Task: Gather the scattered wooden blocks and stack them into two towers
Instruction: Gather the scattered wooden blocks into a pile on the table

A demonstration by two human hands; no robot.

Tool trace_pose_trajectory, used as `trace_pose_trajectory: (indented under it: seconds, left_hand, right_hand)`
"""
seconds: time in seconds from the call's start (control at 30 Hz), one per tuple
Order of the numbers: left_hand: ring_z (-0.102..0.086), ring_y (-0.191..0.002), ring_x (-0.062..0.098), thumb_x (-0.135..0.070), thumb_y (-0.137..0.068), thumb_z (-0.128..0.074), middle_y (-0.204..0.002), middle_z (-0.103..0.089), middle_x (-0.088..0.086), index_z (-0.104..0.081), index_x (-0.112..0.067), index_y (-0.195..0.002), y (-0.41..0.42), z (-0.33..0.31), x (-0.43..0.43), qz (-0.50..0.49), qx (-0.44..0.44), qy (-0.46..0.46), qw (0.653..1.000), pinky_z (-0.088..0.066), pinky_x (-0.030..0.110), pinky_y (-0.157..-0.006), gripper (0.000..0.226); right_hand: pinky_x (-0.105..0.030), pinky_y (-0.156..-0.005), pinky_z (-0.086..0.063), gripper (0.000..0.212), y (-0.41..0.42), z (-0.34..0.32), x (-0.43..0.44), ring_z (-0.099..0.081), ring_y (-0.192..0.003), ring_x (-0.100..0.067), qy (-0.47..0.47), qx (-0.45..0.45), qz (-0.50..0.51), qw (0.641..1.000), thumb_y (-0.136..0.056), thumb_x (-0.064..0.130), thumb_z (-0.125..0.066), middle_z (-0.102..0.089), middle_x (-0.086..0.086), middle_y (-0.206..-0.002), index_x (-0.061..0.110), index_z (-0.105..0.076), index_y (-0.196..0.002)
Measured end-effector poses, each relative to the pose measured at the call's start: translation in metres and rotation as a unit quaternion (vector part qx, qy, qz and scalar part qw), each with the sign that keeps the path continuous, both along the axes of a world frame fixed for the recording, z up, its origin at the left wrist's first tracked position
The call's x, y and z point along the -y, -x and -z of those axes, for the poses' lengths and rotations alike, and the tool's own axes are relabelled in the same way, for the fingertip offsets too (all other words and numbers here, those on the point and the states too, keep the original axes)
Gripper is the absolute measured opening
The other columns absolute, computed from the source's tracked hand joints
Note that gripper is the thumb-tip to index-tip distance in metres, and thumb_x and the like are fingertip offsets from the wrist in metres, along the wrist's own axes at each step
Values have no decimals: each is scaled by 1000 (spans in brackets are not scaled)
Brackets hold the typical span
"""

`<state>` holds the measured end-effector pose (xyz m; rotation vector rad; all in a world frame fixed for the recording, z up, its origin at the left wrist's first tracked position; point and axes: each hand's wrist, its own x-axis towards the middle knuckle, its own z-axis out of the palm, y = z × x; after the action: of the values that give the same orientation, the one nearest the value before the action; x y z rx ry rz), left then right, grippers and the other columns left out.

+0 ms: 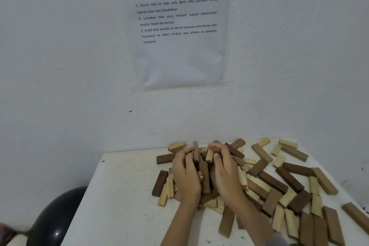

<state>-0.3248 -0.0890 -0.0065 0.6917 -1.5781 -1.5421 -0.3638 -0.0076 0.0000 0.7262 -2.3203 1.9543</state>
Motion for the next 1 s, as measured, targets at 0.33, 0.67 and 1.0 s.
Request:
trace_pose_trajectory:
  seconds: [0.33, 0.67, 1.0]
  left_hand:
    - [-45, -119, -4, -36, -87, -30, -106, -64, -28, -69, -30, -108, -14, -17, 4, 55, 68, 94, 992, -25, 23, -109, 45]
    - [-61, -101, 28, -36, -86, -39, -82, -66, -6, -67, -31, -101, -48, -37, -30, 110, 17, 199, 974, -44, 54, -94, 33]
    - [-49, -110, -4, -30, -91, -55, -109, -52, -24, -57, -28, -122, -74, -15, -108, 233, 106, 267, 929, -48, 30, -95, 32]
  right_hand:
    - [-11, -99, -38, 32, -5, -21, -16, -50, -116, 10, 28, 44, -21, 998, -103, 10, -35, -60, 14, -122, 24, -58, -122]
    - [-13, -76, -44, 28, -26, -34, -81, -61, -91, 4, 19, 11, 44, 999, -99, 5, -45, -68, 11, -104, 24, -65, -103]
    - [-25, -83, -40, 28, -17, -11, -194, -53, -102, -18, -139, -38, 199, 969, -92, -3, -49, -57, 0, -105, 16, -66, -106]
